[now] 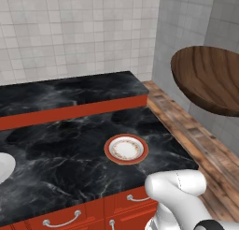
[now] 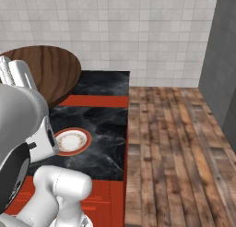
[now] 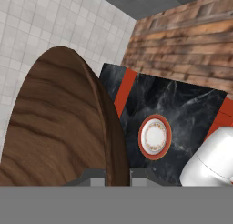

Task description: Move the bowls from the cabinet to the plates on the dining table.

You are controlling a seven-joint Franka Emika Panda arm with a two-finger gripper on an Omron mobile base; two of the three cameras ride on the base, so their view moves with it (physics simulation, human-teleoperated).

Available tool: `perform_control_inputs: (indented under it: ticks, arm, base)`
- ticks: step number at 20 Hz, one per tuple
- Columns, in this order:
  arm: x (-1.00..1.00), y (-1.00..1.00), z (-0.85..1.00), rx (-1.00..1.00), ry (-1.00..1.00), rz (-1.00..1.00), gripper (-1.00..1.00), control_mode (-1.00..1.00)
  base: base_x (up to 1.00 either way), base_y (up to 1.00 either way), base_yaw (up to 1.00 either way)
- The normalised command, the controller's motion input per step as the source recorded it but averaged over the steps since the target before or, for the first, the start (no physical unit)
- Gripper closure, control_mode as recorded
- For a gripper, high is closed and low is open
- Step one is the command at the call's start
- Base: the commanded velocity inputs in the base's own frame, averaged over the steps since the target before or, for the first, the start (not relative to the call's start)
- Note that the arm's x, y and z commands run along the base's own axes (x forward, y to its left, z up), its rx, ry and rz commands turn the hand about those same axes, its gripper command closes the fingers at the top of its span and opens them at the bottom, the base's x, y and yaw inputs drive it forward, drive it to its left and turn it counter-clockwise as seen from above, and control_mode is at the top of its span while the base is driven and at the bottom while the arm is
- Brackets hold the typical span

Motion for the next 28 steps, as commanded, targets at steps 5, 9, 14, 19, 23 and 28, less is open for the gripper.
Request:
perform_control_inputs:
  ticks: [5,9,14,19,23,28]
  arm:
    - [0.00,0.00,0.00,0.00,0.00,0.00,1.00,1.00]
    - [0.00,0.00,0.00,0.00,0.00,0.00,1.00,1.00]
    - [0.00,0.09,-0.03,0.00,0.02,0.00,1.00,-1.00]
    - [0.38,0.31,-0.09,-0.01,0.13,0.00,1.00,-1.00]
    - [0.55,0.13,-0.09,0.00,0.13,0.00,1.00,-1.00]
    - [0.35,0.29,-0.09,-0.01,0.08,0.00,1.00,-1.00]
  base:
    - [0.29,0.02,0.00]
    - [0.12,-0.02,0.00]
    - [0.00,0.03,0.00]
    - [0.00,0.00,0.00]
    - [0.00,0.00,0.00]
    - [0.00,0.00,0.00]
